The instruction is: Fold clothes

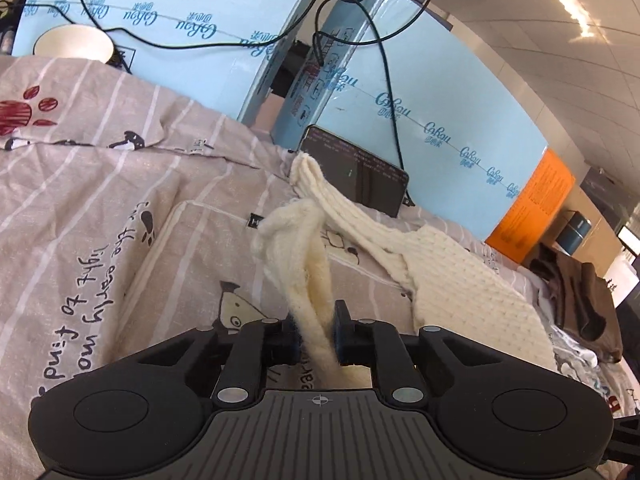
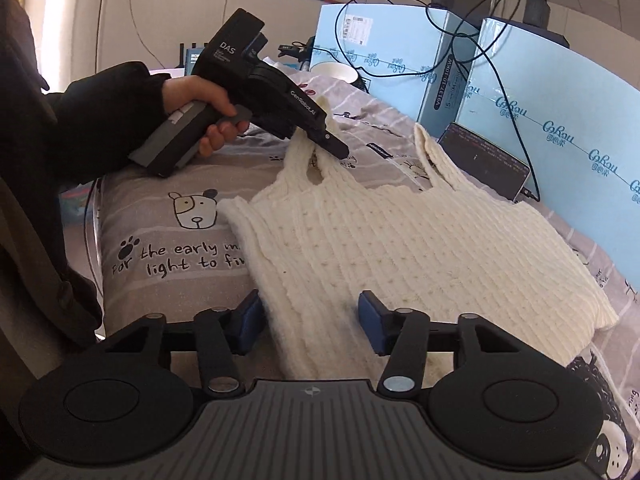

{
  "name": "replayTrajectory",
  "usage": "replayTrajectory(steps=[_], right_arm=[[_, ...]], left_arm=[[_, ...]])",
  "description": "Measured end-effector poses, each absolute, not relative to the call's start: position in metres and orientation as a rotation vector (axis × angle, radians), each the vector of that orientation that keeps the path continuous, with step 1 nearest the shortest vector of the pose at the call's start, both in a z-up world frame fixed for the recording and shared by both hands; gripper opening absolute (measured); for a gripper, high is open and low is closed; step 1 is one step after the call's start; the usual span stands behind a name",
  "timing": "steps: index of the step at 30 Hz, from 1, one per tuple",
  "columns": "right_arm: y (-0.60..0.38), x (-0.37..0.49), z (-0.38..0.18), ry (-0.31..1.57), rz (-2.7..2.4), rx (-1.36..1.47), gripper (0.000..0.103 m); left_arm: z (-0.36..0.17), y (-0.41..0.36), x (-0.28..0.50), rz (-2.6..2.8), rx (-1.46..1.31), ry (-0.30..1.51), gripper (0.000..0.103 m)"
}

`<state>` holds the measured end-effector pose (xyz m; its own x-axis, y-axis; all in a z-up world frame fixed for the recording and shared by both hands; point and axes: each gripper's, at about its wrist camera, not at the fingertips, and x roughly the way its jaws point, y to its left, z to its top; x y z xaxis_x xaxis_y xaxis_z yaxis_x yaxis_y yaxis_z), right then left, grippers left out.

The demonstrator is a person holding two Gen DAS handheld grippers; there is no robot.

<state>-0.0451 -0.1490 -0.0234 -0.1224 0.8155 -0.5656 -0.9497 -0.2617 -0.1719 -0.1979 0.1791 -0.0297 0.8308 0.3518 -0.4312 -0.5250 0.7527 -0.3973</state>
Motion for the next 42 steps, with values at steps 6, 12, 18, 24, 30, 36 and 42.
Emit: replayTrajectory(steps=[6,12,18,24,30,36,42], right_arm=[[-0.164,-0.039,-0.017,0.292,1.784,-0.628,0.013],[-0.173,-0.043,-0.016,0.291,1.780,-0.622,0.014],[-0.189,-0.039,-0.012,0.291,1.790,-0.530,0.024],[-0.209,-0.027,0.004,0.264,1.812,-0.340,0.047],[-0.191,-0.011,0.016,0.293,1.824,-0.126,0.072],[-0.139,-0.003,-0.005,0.478,1.796,-0.223,0.075],[-0.140,0.011,-0.004,0.524,1.755,-0.185,0.082]], left_arm=[[0.013,0.109,-0.193,0.278,-0.085,0.267,0.012],[0.015,0.042,-0.151,0.010,0.194,0.368,0.013],[-0.011,0.021,-0.126,-0.043,0.303,0.473,0.038],[0.010,0.036,-0.169,-0.157,0.177,0.330,0.090],[-0.003,0.069,-0.167,0.245,0.206,0.443,0.093],[-0.019,0.090,-0.162,0.231,0.118,0.563,0.093],[-0.003,0.146,-0.152,0.226,-0.230,0.479,0.093]])
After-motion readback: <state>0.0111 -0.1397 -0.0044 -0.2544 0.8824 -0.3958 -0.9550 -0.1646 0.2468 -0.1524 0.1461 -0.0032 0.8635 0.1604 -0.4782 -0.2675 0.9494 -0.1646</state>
